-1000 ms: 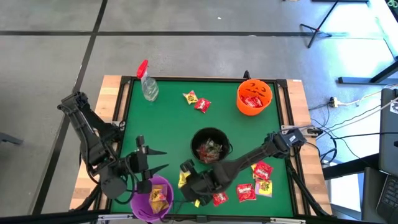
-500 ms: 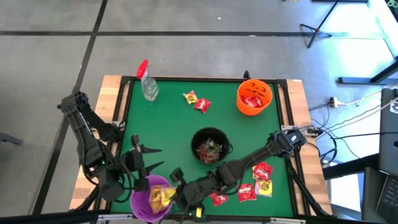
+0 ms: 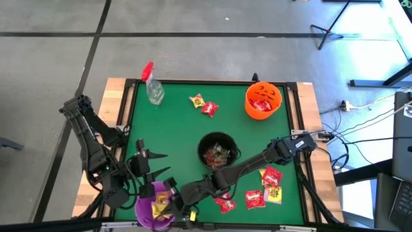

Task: Sort candy
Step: Put the yellow candy into the purple bucket, then put the red candy into the orange bucket

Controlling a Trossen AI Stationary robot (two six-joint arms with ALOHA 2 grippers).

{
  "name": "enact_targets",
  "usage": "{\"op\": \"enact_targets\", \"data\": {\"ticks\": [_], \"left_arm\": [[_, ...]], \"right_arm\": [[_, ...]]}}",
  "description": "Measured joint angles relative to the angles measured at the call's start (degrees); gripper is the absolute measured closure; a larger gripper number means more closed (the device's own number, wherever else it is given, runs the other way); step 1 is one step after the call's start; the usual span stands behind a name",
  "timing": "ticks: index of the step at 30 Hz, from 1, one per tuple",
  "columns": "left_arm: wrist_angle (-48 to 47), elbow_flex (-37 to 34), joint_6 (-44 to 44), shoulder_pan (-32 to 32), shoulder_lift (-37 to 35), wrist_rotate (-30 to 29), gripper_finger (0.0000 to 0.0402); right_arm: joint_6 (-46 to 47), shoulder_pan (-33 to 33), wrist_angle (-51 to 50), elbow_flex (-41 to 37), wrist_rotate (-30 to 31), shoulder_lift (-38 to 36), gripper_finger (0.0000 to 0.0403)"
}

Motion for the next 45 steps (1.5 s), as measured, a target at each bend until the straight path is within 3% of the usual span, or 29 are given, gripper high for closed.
{"op": "enact_targets", "data": {"ticks": [6, 12, 19, 30, 36, 45], "left_arm": [[0.2, 0.0, -0.2, 0.0, 0.0, 0.0, 0.0223], [0.3, 0.0, -0.2, 0.0, 0.0, 0.1, 0.0223], [0.3, 0.0, -0.2, 0.0, 0.0, 0.4, 0.0223], [0.4, 0.0, -0.2, 0.0, 0.0, 0.5, 0.0223], [0.5, 0.0, -1.6, 0.0, 0.0, 0.5, 0.0223], [2.0, 0.0, -1.6, 0.0, 0.0, 1.3, 0.0223]], "right_arm": [[3.8, -1.1, -1.6, 0.0, 0.0, 0.2, 0.0383], [3.7, -1.0, -3.6, 0.0, 0.0, 0.2, 0.0308], [2.1, -0.9, -17.1, 0.0, 3.0, -1.6, 0.0242], [7.7, 7.5, -53.7, 0.0, 13.0, -12.2, 0.0265], [13.6, 15.0, -62.4, 0.1, 17.6, -14.7, 0.0283], [21.6, 18.7, -66.2, 0.1, 19.0, -15.8, 0.0286]]}}
